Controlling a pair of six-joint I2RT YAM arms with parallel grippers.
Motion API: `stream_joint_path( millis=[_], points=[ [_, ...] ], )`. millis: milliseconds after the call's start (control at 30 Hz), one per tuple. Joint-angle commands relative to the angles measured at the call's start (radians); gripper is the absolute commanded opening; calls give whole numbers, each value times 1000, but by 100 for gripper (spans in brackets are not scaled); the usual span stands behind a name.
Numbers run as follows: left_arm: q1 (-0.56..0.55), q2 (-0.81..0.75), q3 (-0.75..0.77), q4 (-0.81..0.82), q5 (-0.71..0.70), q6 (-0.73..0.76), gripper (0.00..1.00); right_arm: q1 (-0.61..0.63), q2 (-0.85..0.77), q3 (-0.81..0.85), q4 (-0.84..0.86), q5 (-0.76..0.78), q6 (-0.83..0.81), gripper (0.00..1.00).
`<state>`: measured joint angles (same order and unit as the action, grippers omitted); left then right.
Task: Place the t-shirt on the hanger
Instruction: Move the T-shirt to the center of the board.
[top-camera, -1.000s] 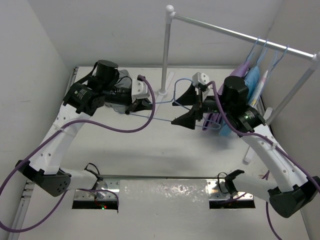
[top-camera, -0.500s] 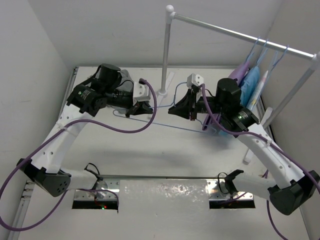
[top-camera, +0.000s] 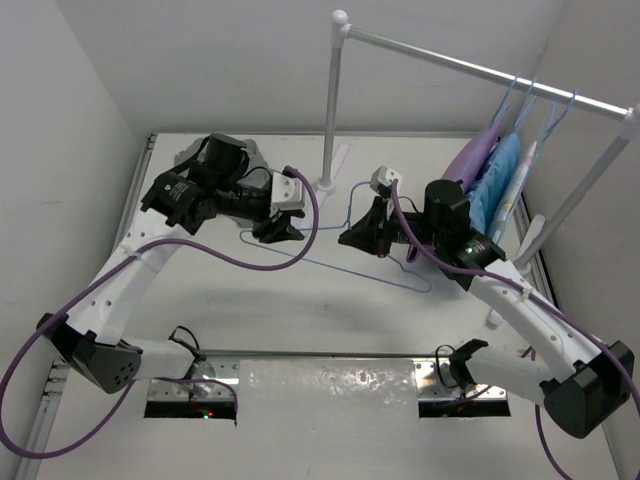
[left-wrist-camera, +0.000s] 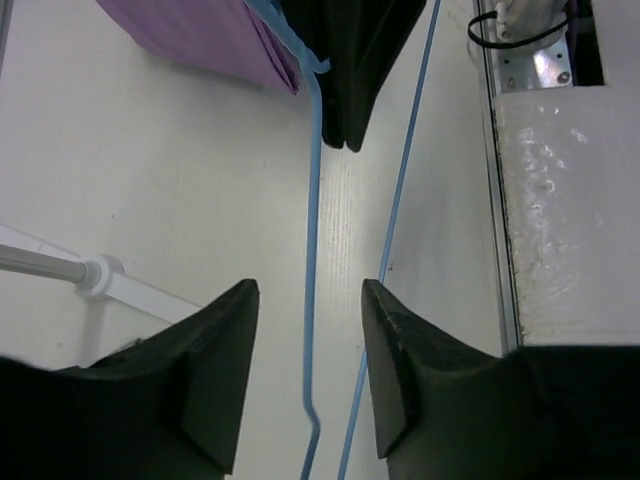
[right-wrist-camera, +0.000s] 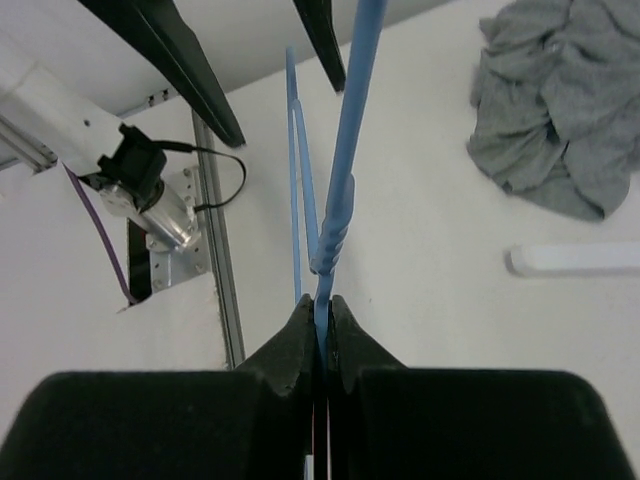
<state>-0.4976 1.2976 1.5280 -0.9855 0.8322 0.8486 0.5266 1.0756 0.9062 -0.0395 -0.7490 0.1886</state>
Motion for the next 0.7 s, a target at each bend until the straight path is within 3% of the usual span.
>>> stream_joint_path(
  millis=[0,67,200,300,333,433,533,667],
  points=[
    [-2,6,-6,34,22,12,48,10,-57,-68,105,60,49,0],
    [-2,14,-5,48,22,-2,59,9,-74,-92,109,80,57,0],
    [2,19,26,120,-16,-127,68,9,-88,-138,93,181,68,0],
    [31,12,61,232,-172,-297,73,9,-89,-165,99,263,80,0],
    [43,15,63,269,-305,-336,75,10,-86,-170,102,292,81,0],
    [184,66,75,358,-413,-477,76,9,-63,-179,107,307,94,0],
    [429,168,96,389,-406,-555,76,9,-48,-187,115,313,97,0],
    [485,320,64,479,-583,-528,76,9,-43,-208,139,327,92,0]
  ],
)
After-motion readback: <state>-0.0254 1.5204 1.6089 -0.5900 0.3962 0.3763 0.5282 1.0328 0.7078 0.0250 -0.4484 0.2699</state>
